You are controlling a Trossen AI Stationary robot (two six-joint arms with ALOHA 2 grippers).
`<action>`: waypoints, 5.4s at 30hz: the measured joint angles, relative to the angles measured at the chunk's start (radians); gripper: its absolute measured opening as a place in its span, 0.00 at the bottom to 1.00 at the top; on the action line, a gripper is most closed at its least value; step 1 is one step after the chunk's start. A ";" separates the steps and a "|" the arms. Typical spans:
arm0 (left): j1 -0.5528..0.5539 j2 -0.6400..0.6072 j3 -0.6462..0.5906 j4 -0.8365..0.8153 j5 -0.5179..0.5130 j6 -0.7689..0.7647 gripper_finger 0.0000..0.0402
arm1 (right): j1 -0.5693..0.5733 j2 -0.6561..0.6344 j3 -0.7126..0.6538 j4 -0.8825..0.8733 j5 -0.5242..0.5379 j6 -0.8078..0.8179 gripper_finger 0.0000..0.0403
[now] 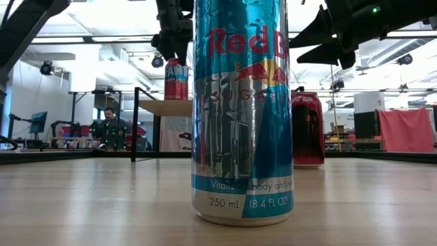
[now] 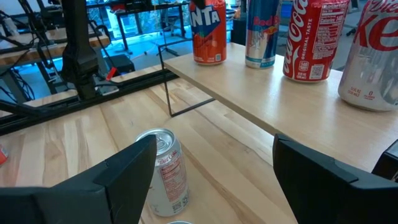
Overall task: Place canned beverage on shelf
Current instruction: Put the top red soda can on the shelf, then put the red soda can on the shelf aligned with the other red soda can
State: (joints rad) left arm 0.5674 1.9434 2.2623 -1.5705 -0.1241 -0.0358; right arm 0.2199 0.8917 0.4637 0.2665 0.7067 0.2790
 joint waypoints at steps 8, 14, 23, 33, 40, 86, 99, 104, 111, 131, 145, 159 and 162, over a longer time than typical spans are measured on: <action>0.000 0.000 0.000 0.001 0.007 -0.007 0.64 | 0.000 0.000 0.000 0.000 0.000 0.000 0.74; 0.011 0.000 0.000 0.001 0.002 0.004 0.64 | 0.000 0.000 0.000 0.000 0.000 0.000 0.74; 0.041 0.000 0.000 0.001 0.002 0.051 0.64 | 0.000 0.000 0.000 0.000 0.000 0.000 0.74; 0.067 0.000 -0.001 0.052 -0.018 0.133 0.64 | 0.000 0.000 0.000 0.000 0.000 0.000 0.74; 0.080 0.001 -0.001 0.063 -0.026 0.149 0.65 | 0.000 0.000 0.000 0.000 0.000 0.000 0.74; 0.096 0.037 0.045 0.055 -0.026 0.211 0.67 | 0.000 0.000 0.000 0.000 0.000 0.000 0.74; 0.095 0.039 0.045 0.049 -0.027 0.182 0.82 | 0.000 0.000 0.000 0.000 0.000 0.000 0.74; 0.091 0.039 0.045 0.015 -0.026 0.132 0.84 | 0.000 0.000 0.000 0.000 0.000 0.000 0.74; 0.085 0.014 0.057 -0.001 -0.016 0.088 0.84 | 0.000 0.000 0.000 0.000 0.000 0.000 0.74; -0.063 -0.335 -0.354 0.000 -0.078 -0.231 0.84 | 0.000 0.000 0.000 0.000 0.000 0.000 0.74; -0.959 -0.823 -1.114 0.095 -0.225 -1.335 0.84 | 0.000 0.000 0.000 0.000 0.000 0.000 0.74; -1.615 -0.543 -1.171 0.158 -0.340 -2.211 0.84 | 0.000 0.000 0.000 0.000 0.000 0.000 0.74; -1.642 -0.426 -1.087 0.127 -0.341 -2.248 0.84 | 0.000 0.000 0.000 0.000 0.000 0.000 0.74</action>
State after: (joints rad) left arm -1.0750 1.5170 1.1750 -1.4432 -0.4652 -2.2838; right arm 0.2199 0.8917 0.4637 0.2661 0.7067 0.2790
